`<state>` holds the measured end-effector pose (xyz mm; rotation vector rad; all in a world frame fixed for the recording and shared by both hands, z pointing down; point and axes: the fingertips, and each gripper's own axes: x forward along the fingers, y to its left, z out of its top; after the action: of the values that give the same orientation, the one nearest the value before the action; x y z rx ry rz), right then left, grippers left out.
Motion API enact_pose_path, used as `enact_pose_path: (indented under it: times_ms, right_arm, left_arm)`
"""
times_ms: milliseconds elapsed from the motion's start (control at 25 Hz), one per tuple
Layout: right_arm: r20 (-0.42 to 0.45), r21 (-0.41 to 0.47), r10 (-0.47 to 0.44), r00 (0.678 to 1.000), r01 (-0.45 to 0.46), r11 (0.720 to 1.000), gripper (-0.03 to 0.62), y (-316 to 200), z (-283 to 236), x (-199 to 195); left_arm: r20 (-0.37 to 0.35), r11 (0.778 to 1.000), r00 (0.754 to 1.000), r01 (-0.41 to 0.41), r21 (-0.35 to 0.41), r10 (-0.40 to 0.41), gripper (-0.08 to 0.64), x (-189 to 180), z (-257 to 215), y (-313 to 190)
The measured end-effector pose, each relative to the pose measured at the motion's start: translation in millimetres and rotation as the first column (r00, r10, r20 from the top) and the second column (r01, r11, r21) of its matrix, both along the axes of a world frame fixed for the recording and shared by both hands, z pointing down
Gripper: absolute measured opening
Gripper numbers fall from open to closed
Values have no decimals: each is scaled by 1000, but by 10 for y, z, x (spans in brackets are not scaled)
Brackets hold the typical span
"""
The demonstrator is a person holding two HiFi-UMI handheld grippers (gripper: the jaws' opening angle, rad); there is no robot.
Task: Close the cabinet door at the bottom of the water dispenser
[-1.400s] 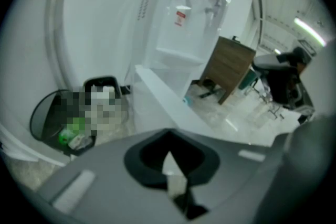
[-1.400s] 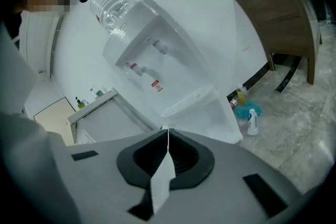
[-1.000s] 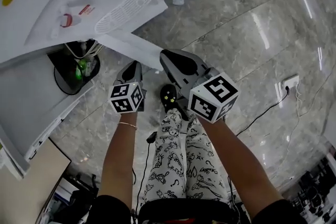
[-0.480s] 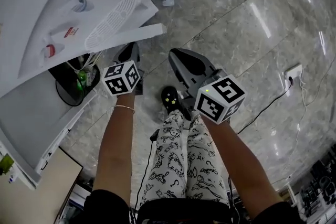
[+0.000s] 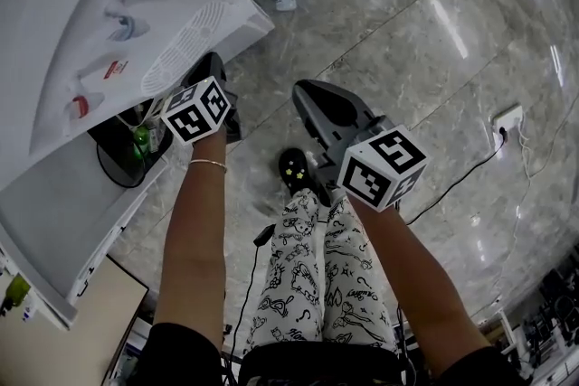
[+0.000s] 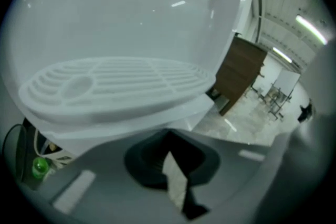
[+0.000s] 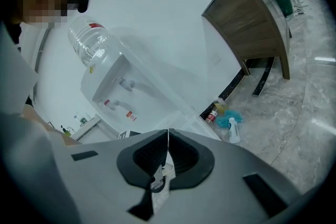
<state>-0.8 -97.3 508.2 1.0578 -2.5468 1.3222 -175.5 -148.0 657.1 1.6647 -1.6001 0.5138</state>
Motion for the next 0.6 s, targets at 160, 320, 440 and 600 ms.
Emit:
enact_pose_path:
  times_ms: [160,320,440,600]
  right_arm:
    - [-6,-5,5,1000,-5,1000,17,-25,23,22]
    - [3,-19,6,1000,-6,1000,17,22,-2,51]
    - [13,-4,-1,1000,1,1000,17,20,-48,47]
    - [10,1,14,1000,-14,1000,17,54,-7,102]
  left_arm:
    - [8,1000,1000,-1,9,1,-3,-11,-32,-56]
    - [8,1000,1000,-8,-4,8,-3,-3,-14,20]
    - [13,1000,1000,14,-12,-14,-3,-114,29,-25]
    - [17,1000,1000,17,11,-17,-2,-138,28,-89]
